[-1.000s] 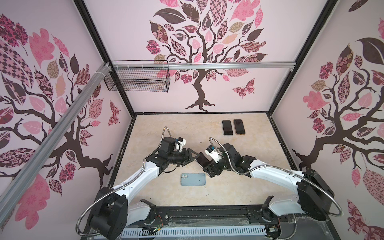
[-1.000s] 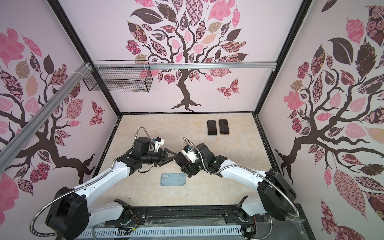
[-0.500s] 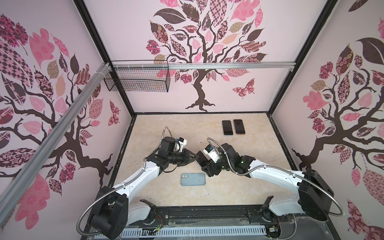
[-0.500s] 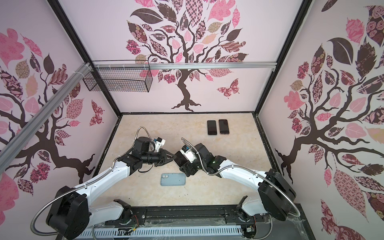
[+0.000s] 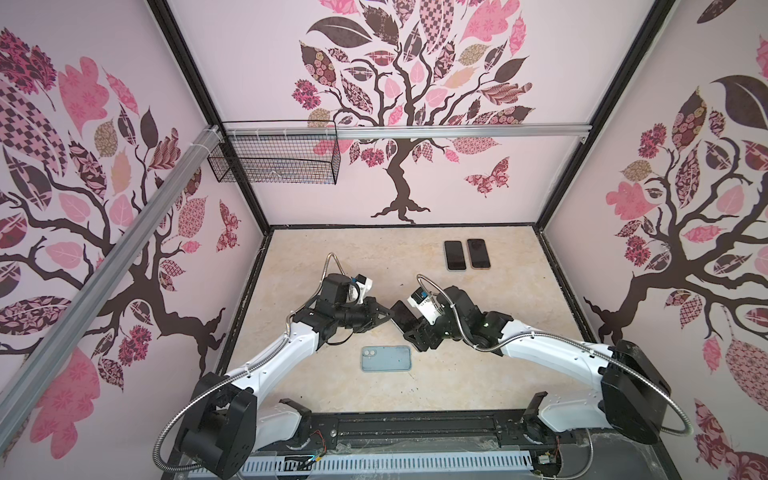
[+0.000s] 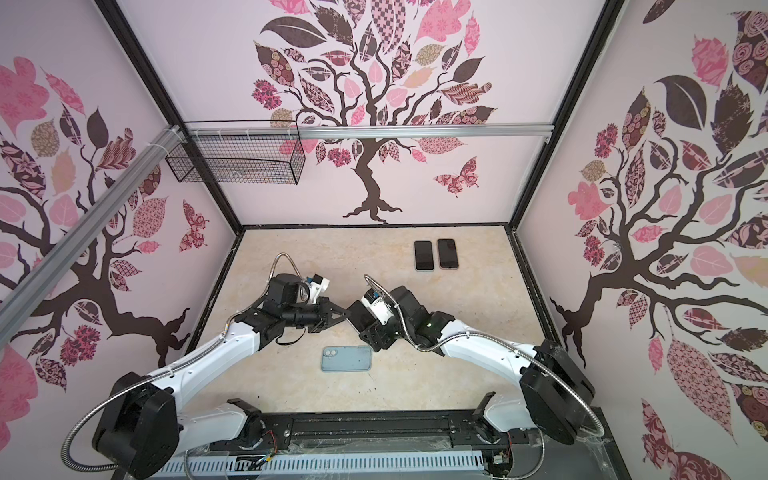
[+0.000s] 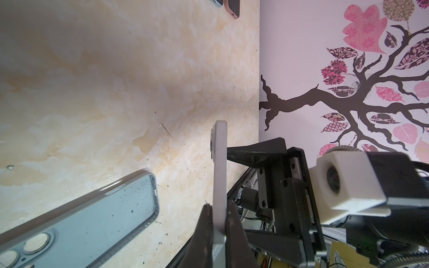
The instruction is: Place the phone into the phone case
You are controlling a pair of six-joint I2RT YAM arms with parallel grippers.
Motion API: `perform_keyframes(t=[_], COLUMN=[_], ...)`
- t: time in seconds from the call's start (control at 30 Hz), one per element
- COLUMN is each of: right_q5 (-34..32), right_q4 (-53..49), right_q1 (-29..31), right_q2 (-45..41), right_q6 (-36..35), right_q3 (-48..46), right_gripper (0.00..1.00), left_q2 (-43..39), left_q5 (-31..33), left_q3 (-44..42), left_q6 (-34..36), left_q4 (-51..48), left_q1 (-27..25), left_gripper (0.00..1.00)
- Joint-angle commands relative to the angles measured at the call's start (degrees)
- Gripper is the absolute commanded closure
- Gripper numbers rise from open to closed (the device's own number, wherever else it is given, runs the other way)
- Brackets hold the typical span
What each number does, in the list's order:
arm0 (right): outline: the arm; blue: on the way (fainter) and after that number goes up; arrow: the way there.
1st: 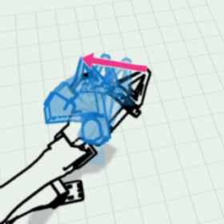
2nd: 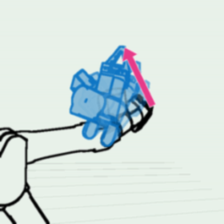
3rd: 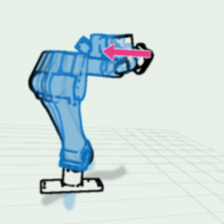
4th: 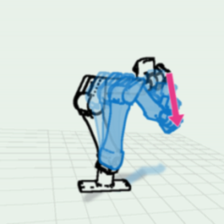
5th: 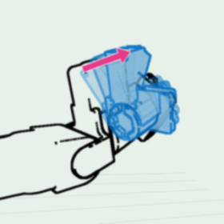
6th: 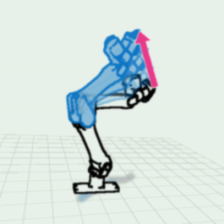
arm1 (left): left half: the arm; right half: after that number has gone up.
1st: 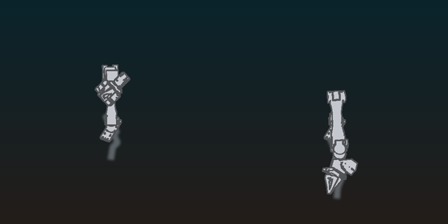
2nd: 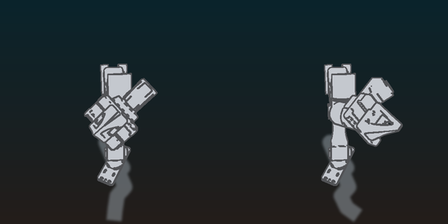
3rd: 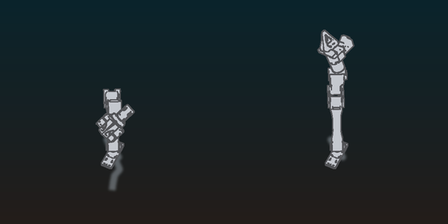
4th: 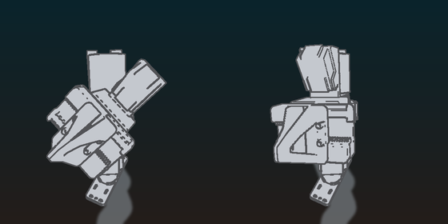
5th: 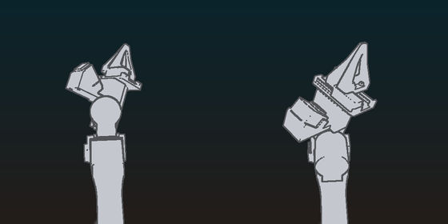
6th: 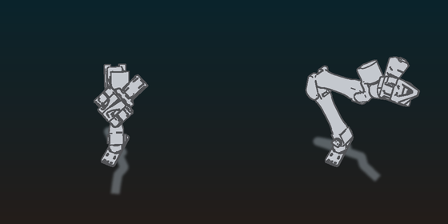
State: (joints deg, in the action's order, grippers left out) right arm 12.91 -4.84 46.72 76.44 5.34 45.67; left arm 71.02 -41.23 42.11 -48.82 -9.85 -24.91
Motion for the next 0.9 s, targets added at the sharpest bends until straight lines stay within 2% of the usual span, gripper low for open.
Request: perform_keyframes(t=[0.0, 0.03, 0.07, 0.1, 0.13, 0.2, 0.33, 0.53, 0.73, 0.87], right_q5=[-6.09, -8.46, -9.72, -10.07, -10.17, -8.65, 0.05, 7.75, 14.21, 18.73], right_q4=[5.54, 7.48, 9.59, 10.41, 10.59, 9.44, 11.97, 25.65, 46.80, 59.30], right_q1=[0.24, 0.19, -0.08, -0.35, -0.90, -3.04, -9.50, -10.30, -10.35, -10.37], right_q2=[-7.76, -9.97, -12.04, -13.89, -15.76, -17.93, -21.52, -21.82, -11.87, -5.24], right_q6=[3.36, 5.29, 6.78, 7.76, 9.20, 12.86, 21.81, 35.45, 51.12, 56.84], right_q3=[-2.38, -4.41, -6.65, -8.06, -9.11, -9.89, -13.74, -20.02, -24.05, -24.20], right_gripper=[0.44, 0.24, 0.09, 0.01, 0.00, 0.00, 0.00, 0.01, 0.22, 0.34], left_q2=[-1.95, -2.69, -3.31, -4.02, -4.77, -6.24, -11.23, -20.06, -28.08, -31.90], left_q5=[0.61, 1.62, 2.34, 2.66, 2.87, 3.59, 7.29, 11.93, 15.53, 17.62], left_q3=[0.18, -0.30, -0.81, -1.28, -1.85, -2.58, -5.35, -13.45, -17.17, -18.69], left_q6=[-0.66, -0.66, -0.66, -0.59, -0.56, -0.58, -2.25, -8.92, -9.61, -10.82], left_q4=[1.60, 1.78, 2.12, 2.54, 3.08, 3.67, 6.64, 18.56, 21.36, 21.78], left_q1=[-0.22, -0.22, -0.15, -0.14, -0.06, 0.19, 0.56, 0.92, 0.91, 0.91], left_gripper=[1.00, 1.00, 1.00, 1.00, 1.00, 1.00, 1.00, 1.00, 1.00, 1.00])
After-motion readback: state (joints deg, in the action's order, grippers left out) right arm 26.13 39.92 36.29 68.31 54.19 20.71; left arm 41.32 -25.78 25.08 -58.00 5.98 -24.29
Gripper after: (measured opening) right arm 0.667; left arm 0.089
